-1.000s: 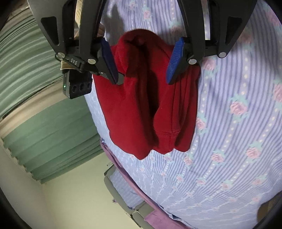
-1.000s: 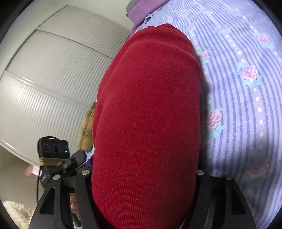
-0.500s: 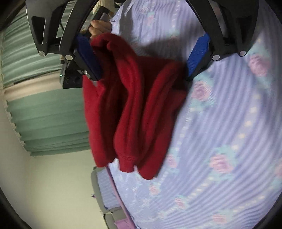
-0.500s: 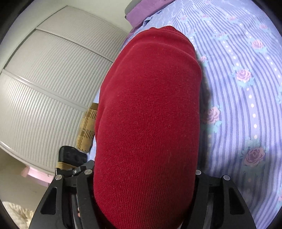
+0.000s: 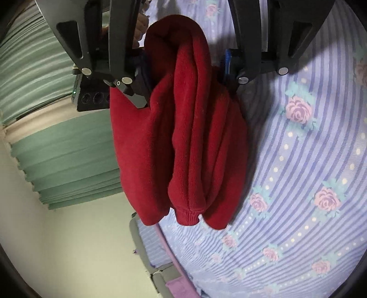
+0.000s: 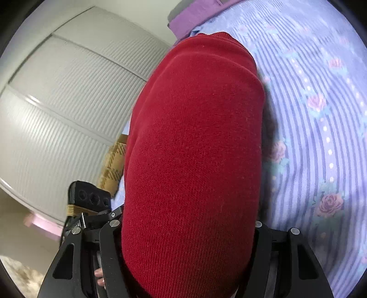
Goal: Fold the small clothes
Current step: 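Carry the bundle onto the tan knitted item and lower it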
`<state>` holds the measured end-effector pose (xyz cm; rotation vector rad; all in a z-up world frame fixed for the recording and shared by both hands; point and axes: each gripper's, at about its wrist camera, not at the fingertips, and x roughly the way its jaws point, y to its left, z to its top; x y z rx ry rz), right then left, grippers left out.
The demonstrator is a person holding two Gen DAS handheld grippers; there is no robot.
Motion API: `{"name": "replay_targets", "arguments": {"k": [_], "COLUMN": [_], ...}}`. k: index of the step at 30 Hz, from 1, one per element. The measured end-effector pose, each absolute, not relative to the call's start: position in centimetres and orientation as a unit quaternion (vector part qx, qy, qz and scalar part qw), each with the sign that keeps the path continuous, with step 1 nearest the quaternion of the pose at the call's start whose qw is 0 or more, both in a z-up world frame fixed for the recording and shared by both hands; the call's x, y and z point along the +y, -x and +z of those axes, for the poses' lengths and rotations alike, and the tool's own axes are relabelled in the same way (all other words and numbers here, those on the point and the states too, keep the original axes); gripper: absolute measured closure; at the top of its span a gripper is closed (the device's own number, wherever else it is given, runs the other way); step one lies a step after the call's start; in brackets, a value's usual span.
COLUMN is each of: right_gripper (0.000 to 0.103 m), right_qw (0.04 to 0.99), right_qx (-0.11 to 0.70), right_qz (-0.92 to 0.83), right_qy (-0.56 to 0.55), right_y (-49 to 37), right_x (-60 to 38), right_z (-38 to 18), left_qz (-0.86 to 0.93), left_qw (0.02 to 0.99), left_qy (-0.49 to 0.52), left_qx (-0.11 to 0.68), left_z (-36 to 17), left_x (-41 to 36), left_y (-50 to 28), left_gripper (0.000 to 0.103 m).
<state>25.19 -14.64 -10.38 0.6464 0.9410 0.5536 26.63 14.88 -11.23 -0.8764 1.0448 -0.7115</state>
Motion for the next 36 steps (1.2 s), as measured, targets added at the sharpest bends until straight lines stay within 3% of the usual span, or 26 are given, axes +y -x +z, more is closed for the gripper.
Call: {"name": "replay_targets", "arguments": {"k": [9,17,24,30,36], "right_gripper": [0.039,0.038,0.038,0.039,0.039], "right_qw": [0.817,0.812,0.785,0.755,0.756], "right_qx": [0.422,0.397,0.400,0.414,0.421], "right_qz": [0.266,0.327,0.372,0.395,0.384], "right_qy": [-0.289,-0.276,-0.293,-0.318,-0.321], "right_y": [-24.3,-26.8,-30.6,-33.1,-32.4], "right_x": [-11.3,1.8,14.8,23.9,26.7], "right_z": [-4.5,0.7,0.4,-2.6,-5.0], "left_qz": [-0.340,-0.301,-0.231,-0.178,-0.165], "left_qw": [0.754,0.792,0.817,0.825,0.818], "left_qy": [0.366,0.358,0.353,0.346,0.350], "left_qx": [0.426,0.392,0.393,0.410,0.426], "left_z": [-4.5,1.5,3.9,2.9,0.2], "left_x": [18.7,32.3,45.0,53.4,57.6], "left_y": [-26.0,-27.5,-31.2,-32.7,-34.2], "left_gripper": [0.060,0.060,0.060,0.060,0.060]}}
